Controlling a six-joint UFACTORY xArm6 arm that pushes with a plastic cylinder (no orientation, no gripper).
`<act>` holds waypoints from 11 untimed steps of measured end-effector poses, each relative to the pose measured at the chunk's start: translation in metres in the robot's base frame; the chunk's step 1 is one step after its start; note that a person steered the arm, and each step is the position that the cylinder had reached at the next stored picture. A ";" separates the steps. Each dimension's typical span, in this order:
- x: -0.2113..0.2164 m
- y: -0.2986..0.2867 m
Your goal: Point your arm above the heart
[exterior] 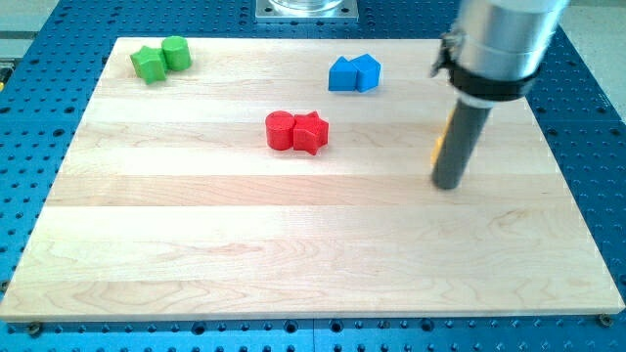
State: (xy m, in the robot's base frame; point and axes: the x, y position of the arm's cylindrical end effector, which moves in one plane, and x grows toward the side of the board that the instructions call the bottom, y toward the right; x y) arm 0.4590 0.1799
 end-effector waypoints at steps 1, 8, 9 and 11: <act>-0.014 0.029; -0.138 0.087; -0.151 0.079; -0.154 0.008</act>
